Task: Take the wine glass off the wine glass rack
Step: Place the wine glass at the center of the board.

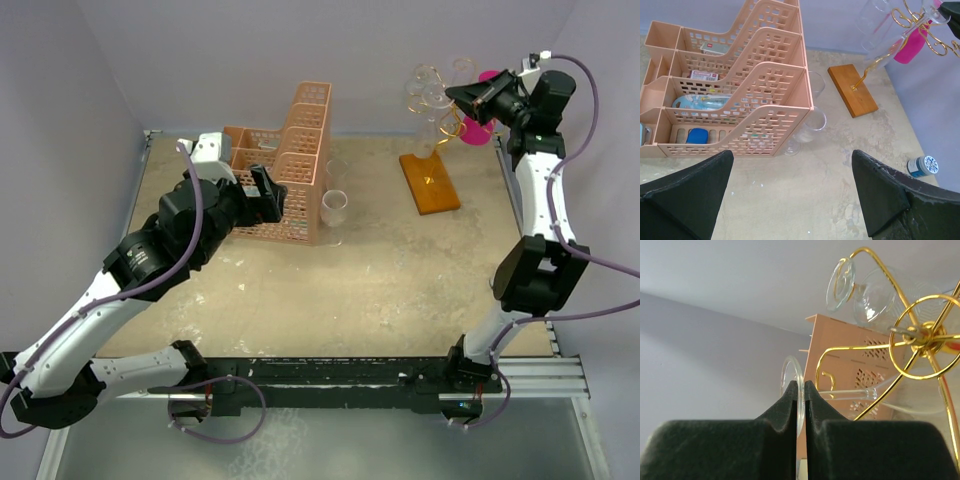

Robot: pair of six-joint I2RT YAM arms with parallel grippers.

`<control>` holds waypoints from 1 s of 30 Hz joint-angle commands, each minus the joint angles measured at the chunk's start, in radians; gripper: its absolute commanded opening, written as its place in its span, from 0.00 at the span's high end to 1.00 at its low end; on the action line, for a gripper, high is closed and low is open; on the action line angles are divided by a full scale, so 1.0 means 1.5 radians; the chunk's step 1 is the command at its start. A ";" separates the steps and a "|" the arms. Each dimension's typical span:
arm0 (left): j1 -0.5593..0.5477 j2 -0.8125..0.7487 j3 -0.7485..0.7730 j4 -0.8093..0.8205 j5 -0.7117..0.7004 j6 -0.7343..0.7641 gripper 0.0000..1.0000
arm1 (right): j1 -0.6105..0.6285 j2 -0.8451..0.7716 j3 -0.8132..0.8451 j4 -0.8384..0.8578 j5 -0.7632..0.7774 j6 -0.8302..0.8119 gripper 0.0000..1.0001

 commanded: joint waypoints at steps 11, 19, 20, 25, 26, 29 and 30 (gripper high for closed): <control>0.003 0.014 0.001 0.071 0.066 -0.053 0.01 | -0.004 -0.116 -0.049 0.034 -0.055 0.011 1.00; 0.003 0.045 0.018 0.126 0.161 -0.101 0.01 | 0.000 -0.166 -0.087 0.021 -0.077 0.001 1.00; 0.003 0.056 0.025 0.136 0.175 -0.110 0.01 | 0.002 -0.175 -0.091 0.020 -0.077 -0.001 1.00; 0.003 0.132 0.074 0.188 0.295 -0.170 0.01 | 0.023 -0.206 -0.116 0.020 -0.080 -0.003 1.00; 0.003 0.149 0.086 0.200 0.315 -0.184 0.01 | 0.028 -0.214 -0.122 0.020 -0.079 -0.004 1.00; 0.003 0.195 0.118 0.243 0.361 -0.233 0.00 | 0.037 -0.236 -0.145 0.018 -0.075 -0.009 1.00; 0.003 0.210 0.127 0.256 0.371 -0.246 0.01 | 0.039 -0.244 -0.155 0.018 -0.075 -0.011 1.00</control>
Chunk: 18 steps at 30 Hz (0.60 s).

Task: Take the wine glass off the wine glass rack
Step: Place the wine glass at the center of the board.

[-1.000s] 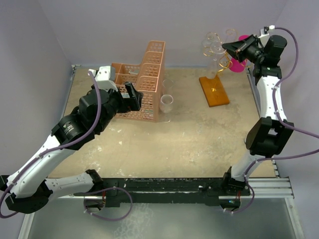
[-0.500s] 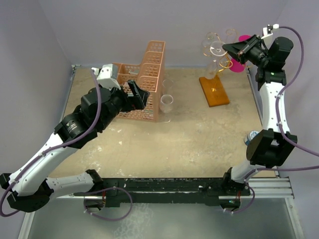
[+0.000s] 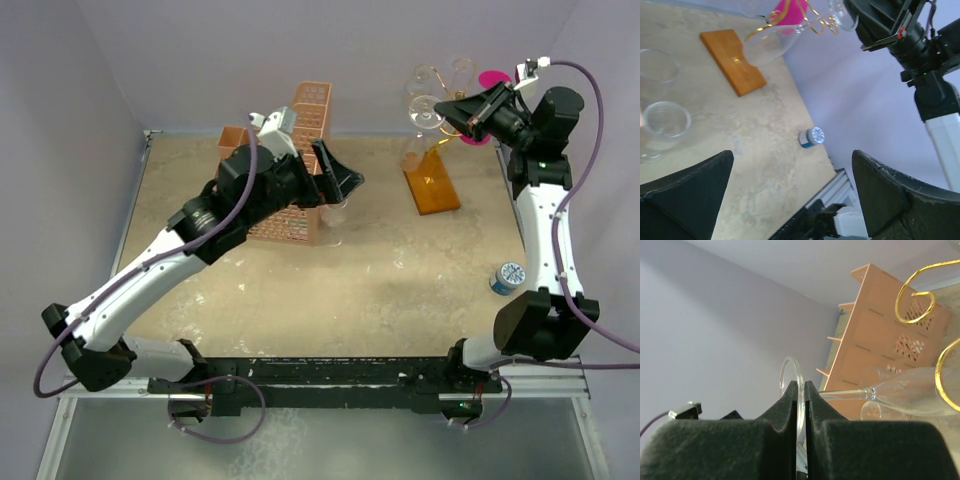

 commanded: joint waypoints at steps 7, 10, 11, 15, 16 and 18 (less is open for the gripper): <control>0.003 0.143 0.092 0.199 0.145 -0.157 0.17 | 0.013 -0.121 -0.117 0.024 -0.018 -0.040 1.00; 0.003 0.175 0.096 0.231 0.148 -0.187 0.17 | 0.013 -0.152 -0.158 0.021 -0.024 -0.050 1.00; 0.003 0.187 0.100 0.235 0.145 -0.192 0.17 | 0.013 -0.162 -0.170 0.022 -0.025 -0.053 1.00; 0.003 0.229 0.116 0.259 0.149 -0.215 0.21 | 0.014 -0.192 -0.221 0.029 -0.034 -0.059 1.00; 0.003 0.237 0.117 0.265 0.151 -0.221 0.24 | 0.014 -0.198 -0.230 0.029 -0.036 -0.061 1.00; 0.003 0.249 0.120 0.274 0.152 -0.231 0.28 | 0.016 -0.209 -0.245 0.030 -0.038 -0.064 1.00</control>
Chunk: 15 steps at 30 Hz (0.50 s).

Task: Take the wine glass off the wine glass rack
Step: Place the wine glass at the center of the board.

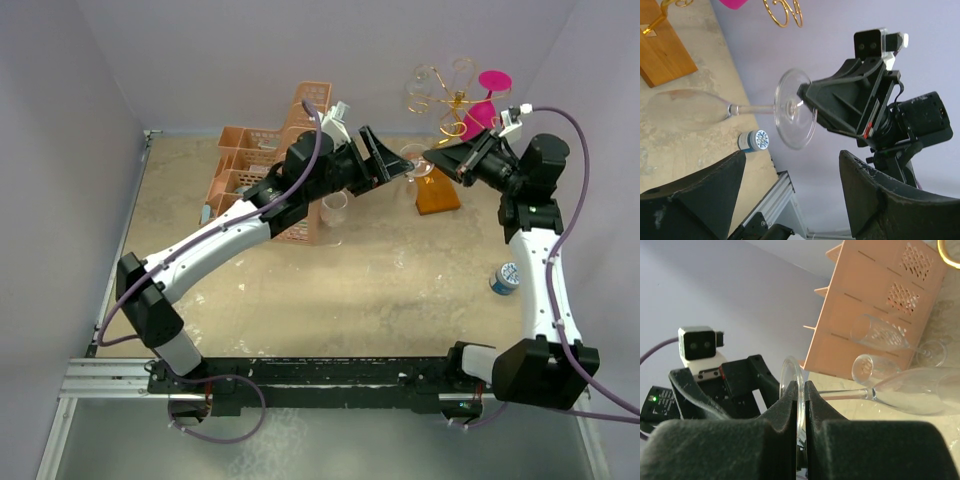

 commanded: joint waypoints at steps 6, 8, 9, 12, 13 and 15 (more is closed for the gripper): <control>0.003 0.020 0.028 0.094 -0.003 -0.057 0.37 | 0.007 -0.055 -0.054 0.041 -0.040 -0.025 1.00; 0.003 0.028 0.028 0.099 -0.002 -0.068 0.39 | 0.009 -0.059 -0.060 0.043 -0.043 -0.026 1.00; 0.003 0.033 0.028 0.104 0.002 -0.074 0.41 | 0.009 -0.062 -0.061 0.043 -0.043 -0.026 1.00; 0.003 0.044 0.029 0.112 0.007 -0.084 0.46 | 0.012 -0.066 -0.063 0.045 -0.043 -0.024 1.00; 0.002 0.047 0.029 0.110 0.007 -0.087 0.48 | 0.012 -0.066 -0.061 0.044 -0.044 -0.025 1.00; 0.003 0.049 0.026 0.109 0.007 -0.092 0.48 | 0.013 -0.068 -0.060 0.045 -0.044 -0.024 1.00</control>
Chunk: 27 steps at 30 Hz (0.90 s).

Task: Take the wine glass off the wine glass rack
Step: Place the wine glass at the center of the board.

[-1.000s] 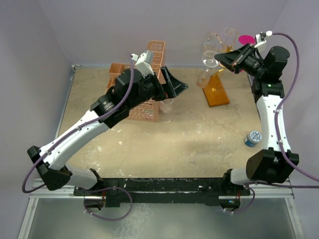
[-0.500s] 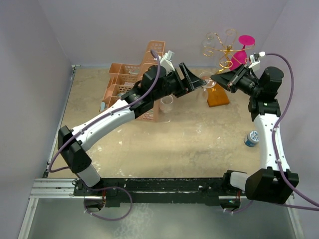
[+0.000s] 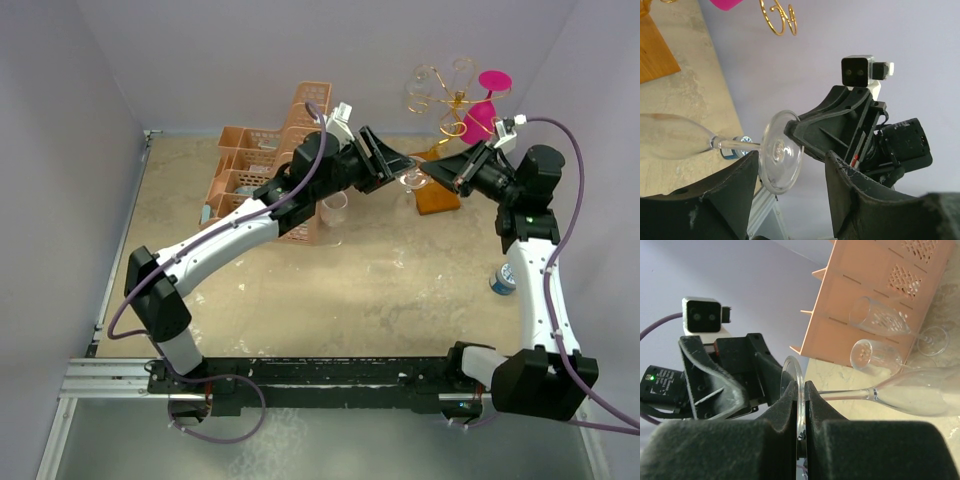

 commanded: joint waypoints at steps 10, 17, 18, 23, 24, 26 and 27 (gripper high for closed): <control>0.003 0.023 0.025 0.061 0.021 -0.042 0.77 | 0.013 -0.026 0.016 0.049 -0.023 -0.025 1.00; 0.003 0.000 0.013 0.066 0.034 -0.043 1.00 | 0.013 -0.032 0.033 0.067 -0.024 -0.090 0.90; 0.003 -0.006 0.011 0.066 0.036 -0.041 1.00 | 0.013 -0.032 0.035 0.073 -0.025 -0.096 0.77; 0.014 -0.033 0.000 0.084 0.071 -0.050 1.00 | 0.012 -0.026 0.064 0.061 -0.006 -0.167 0.41; 0.017 -0.040 -0.006 0.093 0.080 -0.054 1.00 | 0.012 -0.023 0.069 0.064 -0.007 -0.177 0.38; 0.025 -0.056 -0.012 0.100 0.095 -0.057 1.00 | 0.011 -0.015 0.086 0.058 -0.001 -0.210 0.33; 0.033 -0.064 -0.015 0.103 0.104 -0.060 1.00 | 0.011 -0.010 0.098 0.051 0.007 -0.231 0.31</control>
